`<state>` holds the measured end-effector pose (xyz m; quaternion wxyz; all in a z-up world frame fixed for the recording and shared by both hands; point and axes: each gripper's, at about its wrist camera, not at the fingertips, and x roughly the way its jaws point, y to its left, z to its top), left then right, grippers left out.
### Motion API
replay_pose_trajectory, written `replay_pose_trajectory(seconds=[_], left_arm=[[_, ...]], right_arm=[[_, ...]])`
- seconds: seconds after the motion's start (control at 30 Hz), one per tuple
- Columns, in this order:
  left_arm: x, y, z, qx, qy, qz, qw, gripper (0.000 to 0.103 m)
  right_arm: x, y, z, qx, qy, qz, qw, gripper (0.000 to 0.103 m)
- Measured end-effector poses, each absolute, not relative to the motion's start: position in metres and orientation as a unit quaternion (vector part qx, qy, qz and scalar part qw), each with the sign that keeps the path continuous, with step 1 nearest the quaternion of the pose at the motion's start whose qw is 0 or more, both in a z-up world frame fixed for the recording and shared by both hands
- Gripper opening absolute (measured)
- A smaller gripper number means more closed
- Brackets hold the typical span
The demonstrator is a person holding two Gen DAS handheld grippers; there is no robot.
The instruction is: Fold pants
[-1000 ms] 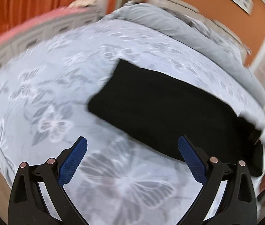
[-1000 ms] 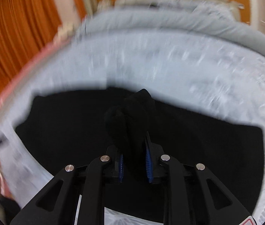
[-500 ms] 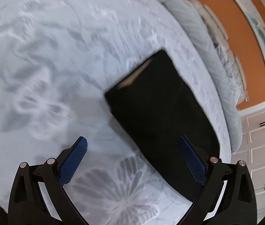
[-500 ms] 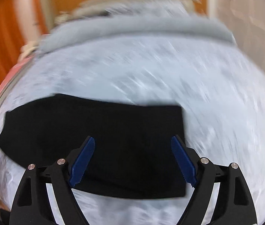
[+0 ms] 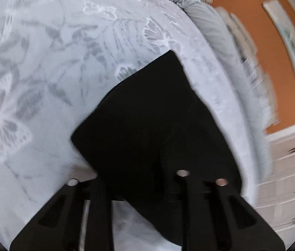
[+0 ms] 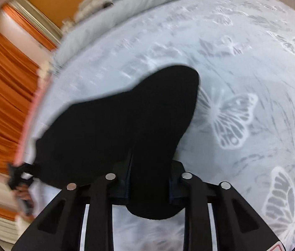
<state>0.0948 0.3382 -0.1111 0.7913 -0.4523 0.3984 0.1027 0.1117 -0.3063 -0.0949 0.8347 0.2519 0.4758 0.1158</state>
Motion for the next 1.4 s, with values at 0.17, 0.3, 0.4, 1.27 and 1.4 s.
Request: replay_pose_trajectory(seconds=[0.17,0.3,0.4,1.27,1.4], left_arm=[[0.071,0.328,-0.056,-0.421,0.387,0.053,0.819,0.014],[0.033,0.312,-0.04,-0.4,0.412,0.016,0.818,0.013],[0.025,0.3,-0.072,-0.389,0.473,0.027,0.79,0.018],[0.027,0.298,-0.1,-0.39,0.487,0.08,0.778,0.077],[0.026,0.298,-0.1,-0.376,0.492,0.065,0.783,0.077]], right_arm=[[0.066,-0.331,-0.043,0.261,0.441,0.156,0.844,0.018],[0.032,-0.369,-0.04,0.259,0.451,0.132,0.844,0.018],[0.022,-0.403,-0.088,0.277,0.512,0.088,0.808,0.022],[0.207,-0.073,-0.094,-0.005,0.513,0.205,0.833,0.049],[0.209,-0.055,-0.107,-0.037,0.537,0.218,0.814,0.008]])
